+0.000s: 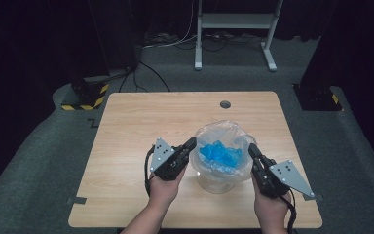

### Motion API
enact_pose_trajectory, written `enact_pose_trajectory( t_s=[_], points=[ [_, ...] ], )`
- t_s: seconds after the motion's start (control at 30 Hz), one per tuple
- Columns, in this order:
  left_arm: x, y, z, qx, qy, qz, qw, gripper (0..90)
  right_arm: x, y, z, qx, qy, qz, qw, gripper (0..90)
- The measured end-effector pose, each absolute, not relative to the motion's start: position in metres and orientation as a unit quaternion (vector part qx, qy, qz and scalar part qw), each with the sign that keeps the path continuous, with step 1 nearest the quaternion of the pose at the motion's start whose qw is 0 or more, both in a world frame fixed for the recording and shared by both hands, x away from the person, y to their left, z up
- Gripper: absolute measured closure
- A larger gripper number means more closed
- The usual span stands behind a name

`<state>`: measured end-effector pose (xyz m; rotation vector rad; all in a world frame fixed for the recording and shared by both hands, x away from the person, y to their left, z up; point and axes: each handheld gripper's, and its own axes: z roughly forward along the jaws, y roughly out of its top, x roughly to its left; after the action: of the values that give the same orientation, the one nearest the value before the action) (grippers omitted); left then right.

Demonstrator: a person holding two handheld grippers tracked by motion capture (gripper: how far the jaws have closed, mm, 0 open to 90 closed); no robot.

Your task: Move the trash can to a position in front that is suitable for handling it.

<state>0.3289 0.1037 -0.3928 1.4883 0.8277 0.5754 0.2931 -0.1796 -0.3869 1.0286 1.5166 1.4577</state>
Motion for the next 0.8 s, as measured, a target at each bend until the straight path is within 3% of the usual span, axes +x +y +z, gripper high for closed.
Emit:
enact_pose_trajectory(
  t_s=[0.33,0.8],
  points=[
    [0.328,0.105,-0.410,0.673,0.370,0.227,0.599,89.3,0.289,-0.143,-0.391,0.366,0.624,0.580,0.373,90.0],
    [0.325,0.118,-0.419,0.679,0.391,0.193,0.591,86.1,0.287,-0.072,-0.422,0.299,0.708,0.563,0.304,90.0]
  ],
)
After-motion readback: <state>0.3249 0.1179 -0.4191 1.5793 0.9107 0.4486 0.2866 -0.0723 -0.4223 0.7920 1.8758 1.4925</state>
